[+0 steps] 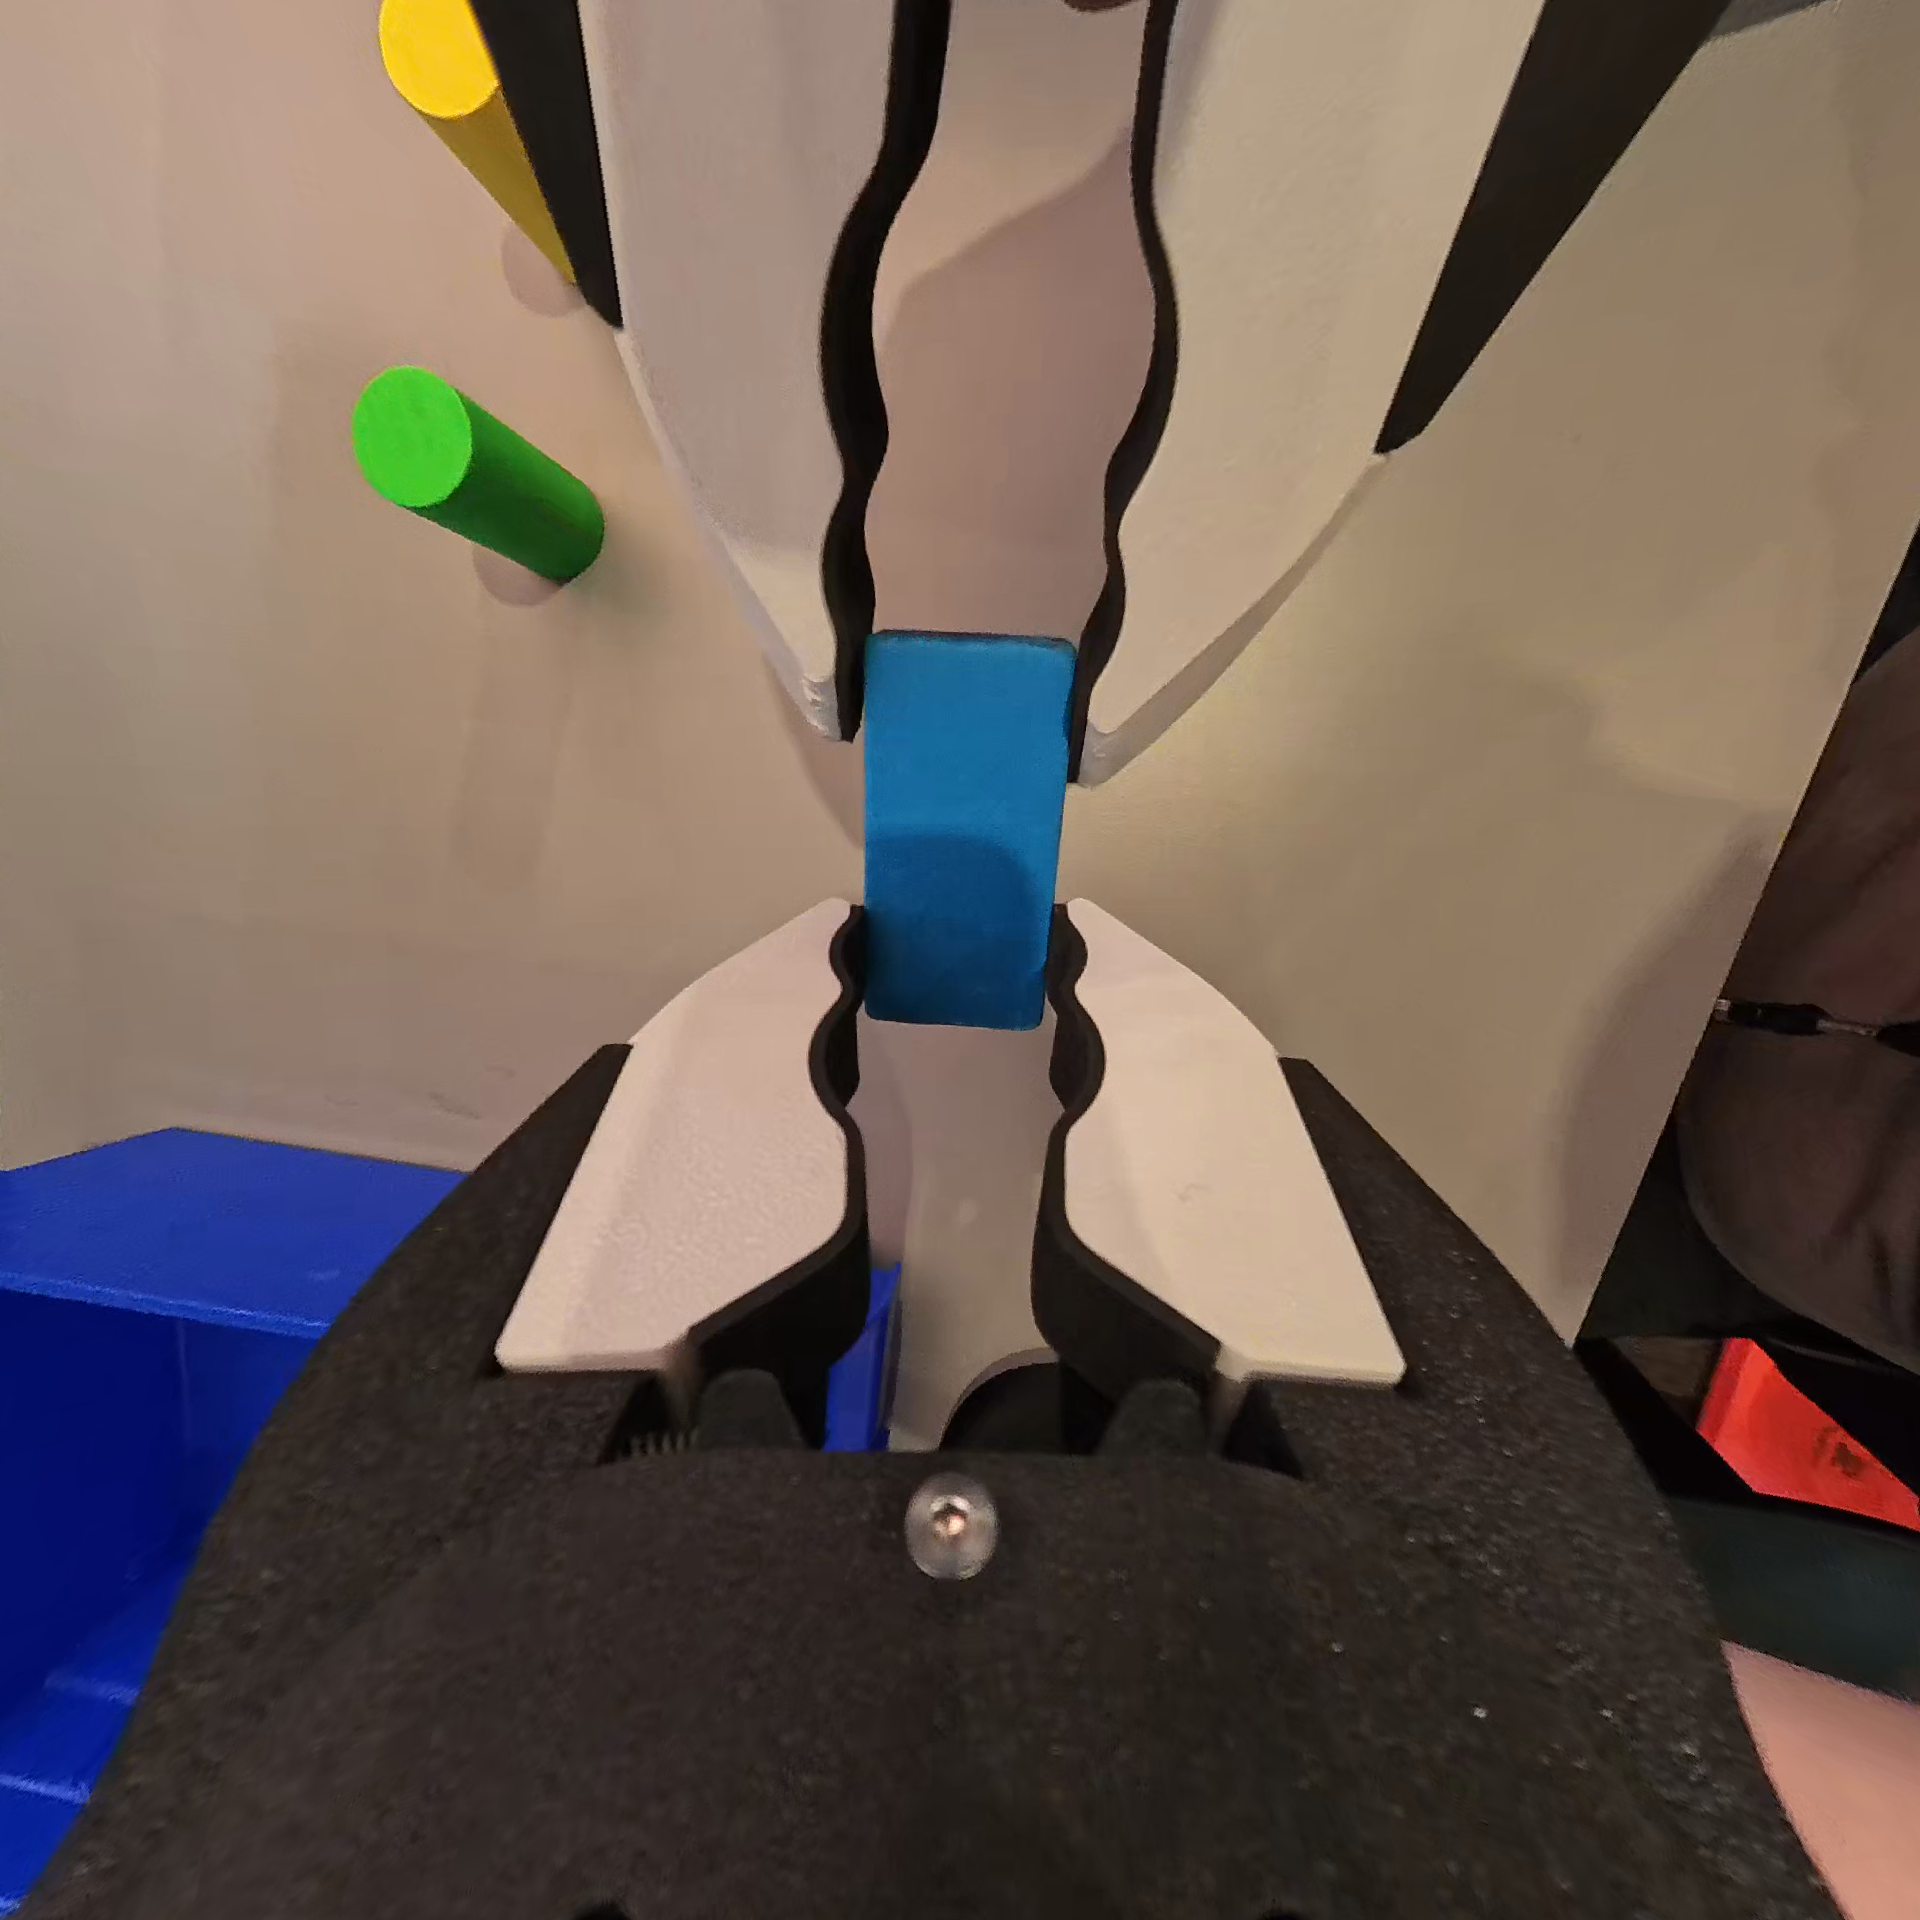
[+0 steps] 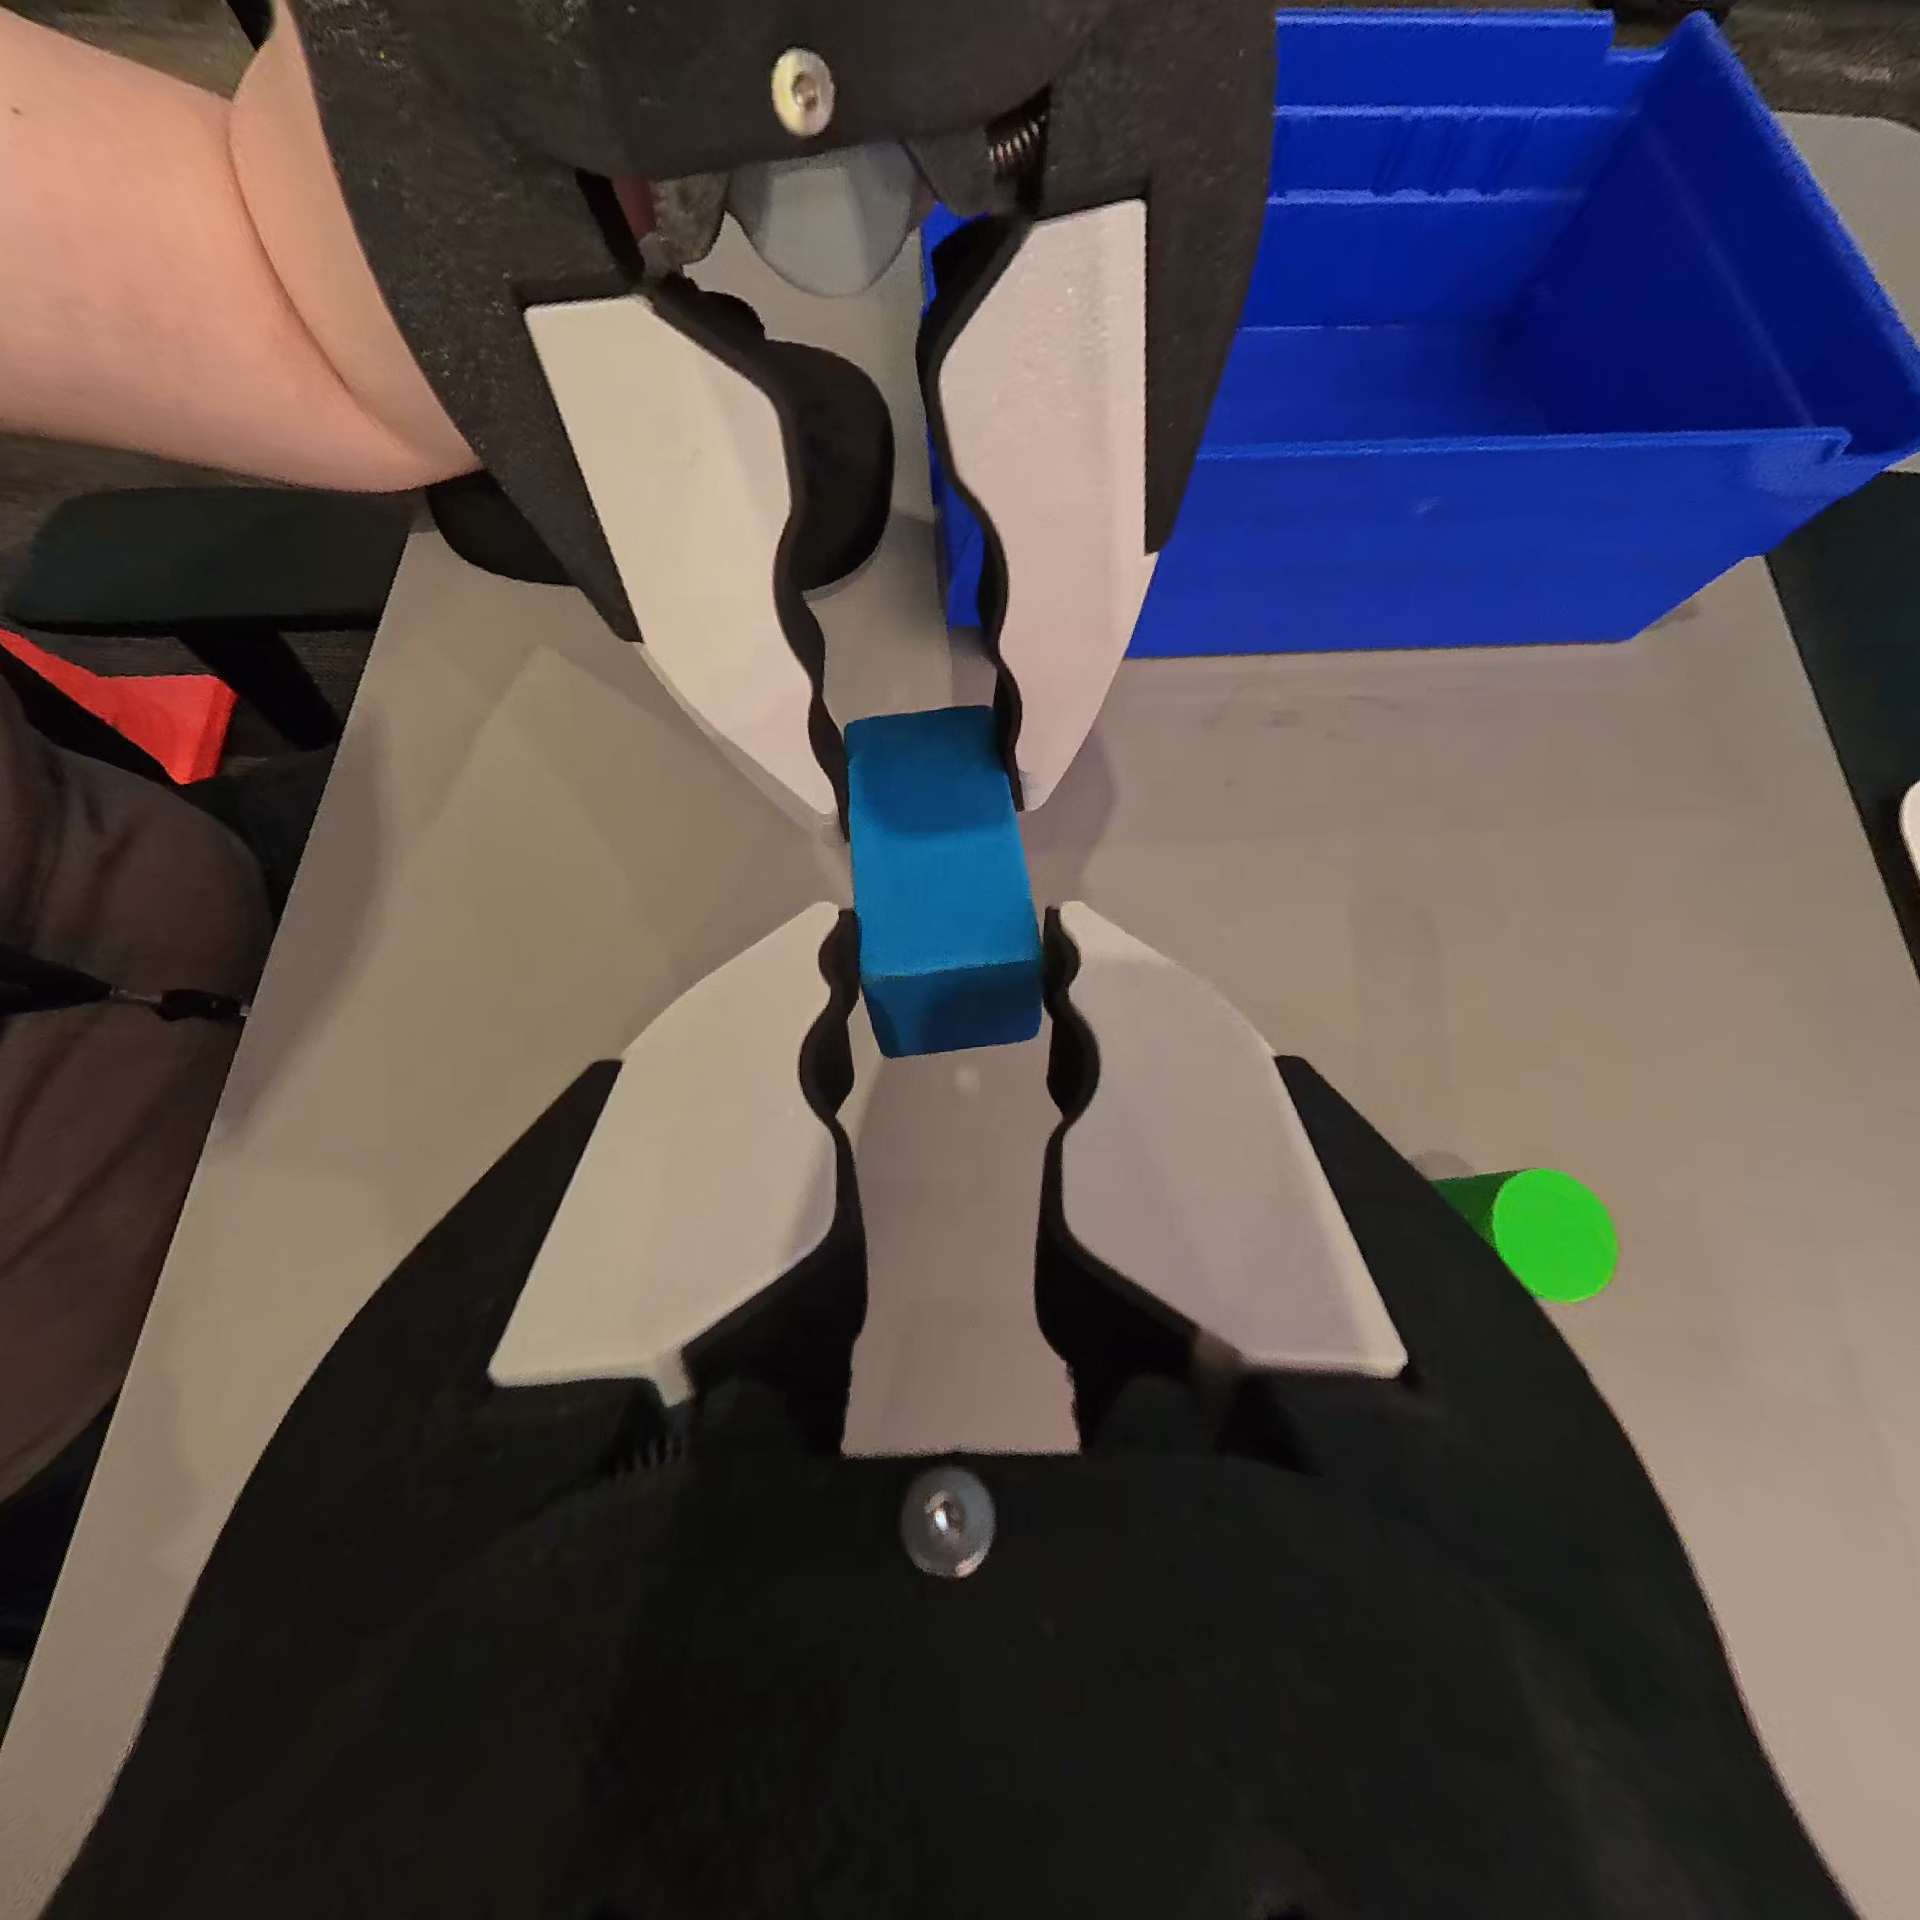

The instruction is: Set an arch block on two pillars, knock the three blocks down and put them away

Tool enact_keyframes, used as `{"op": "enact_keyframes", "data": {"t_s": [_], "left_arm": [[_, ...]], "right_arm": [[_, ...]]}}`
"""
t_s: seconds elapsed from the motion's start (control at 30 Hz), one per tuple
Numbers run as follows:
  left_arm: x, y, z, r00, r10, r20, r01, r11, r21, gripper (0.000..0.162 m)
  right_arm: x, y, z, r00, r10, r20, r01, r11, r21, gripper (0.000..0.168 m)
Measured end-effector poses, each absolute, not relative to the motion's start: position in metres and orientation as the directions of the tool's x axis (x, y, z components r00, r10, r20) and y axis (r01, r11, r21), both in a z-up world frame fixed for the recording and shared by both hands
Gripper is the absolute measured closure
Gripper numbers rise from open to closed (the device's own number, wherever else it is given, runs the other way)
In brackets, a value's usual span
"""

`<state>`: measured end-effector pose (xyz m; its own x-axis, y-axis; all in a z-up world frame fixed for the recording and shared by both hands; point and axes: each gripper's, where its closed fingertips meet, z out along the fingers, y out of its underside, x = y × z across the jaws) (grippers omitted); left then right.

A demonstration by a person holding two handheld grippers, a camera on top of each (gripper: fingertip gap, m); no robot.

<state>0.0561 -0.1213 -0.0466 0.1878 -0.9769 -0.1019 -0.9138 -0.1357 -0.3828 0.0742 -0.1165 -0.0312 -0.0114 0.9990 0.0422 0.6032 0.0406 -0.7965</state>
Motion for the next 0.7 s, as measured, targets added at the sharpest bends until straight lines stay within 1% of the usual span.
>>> {"op": "enact_keyframes", "data": {"t_s": [0.1, 0.2, 0.33, 0.4, 0.43, 0.47, 0.5, 0.57, 0.63, 0.7], "left_arm": [[0.056, -0.121, -0.05, 0.183, -0.976, -0.122, -0.924, -0.128, -0.36, 0.129], [0.057, -0.121, -0.053, 0.178, -0.975, -0.131, -0.929, -0.123, -0.349, 0.129], [0.059, -0.122, -0.055, 0.173, -0.977, -0.123, -0.928, -0.12, -0.352, 0.129], [0.063, -0.12, -0.049, 0.194, -0.975, -0.112, -0.908, -0.135, -0.398, 0.128], [0.066, -0.116, -0.042, 0.221, -0.969, -0.114, -0.884, -0.15, -0.442, 0.125], [0.067, -0.111, -0.034, 0.245, -0.962, -0.116, -0.861, -0.161, -0.482, 0.115], [0.066, -0.108, -0.025, 0.263, -0.959, -0.109, -0.838, -0.171, -0.519, 0.115], [0.06, -0.102, -0.009, 0.295, -0.95, -0.1, -0.794, -0.185, -0.579, 0.113], [0.052, -0.095, 0.007, 0.331, -0.937, -0.11, -0.748, -0.19, -0.636, 0.108], [0.046, -0.092, 0.02, 0.346, -0.932, -0.111, -0.713, -0.184, -0.677, 0.11]], "right_arm": [[0.074, -0.116, -0.034, 0.005, 0.999, 0.042, 0.625, 0.03, -0.78, 0.132], [0.072, -0.115, -0.037, 0.009, 0.996, 0.09, 0.641, 0.064, -0.765, 0.13], [0.072, -0.118, -0.042, -0.008, 0.995, 0.095, 0.663, 0.077, -0.744, 0.133], [0.073, -0.117, -0.04, -0.008, 0.998, 0.07, 0.65, 0.058, -0.758, 0.133], [0.076, -0.114, -0.037, -0.007, 0.998, 0.055, 0.637, 0.047, -0.77, 0.133], [0.08, -0.11, -0.033, 0.003, 0.999, 0.048, 0.626, 0.036, -0.779, 0.133], [0.088, -0.1, -0.029, 0.031, 0.998, 0.055, 0.617, 0.024, -0.786, 0.133], [0.107, -0.073, -0.017, 0.126, 0.989, 0.073, 0.57, -0.012, -0.822, 0.133], [0.128, -0.043, -0.005, 0.242, 0.97, 0.032, 0.477, -0.09, -0.874, 0.133], [0.147, -0.017, -0.007, 0.343, 0.939, -0.009, 0.428, -0.165, -0.889, 0.133]]}}
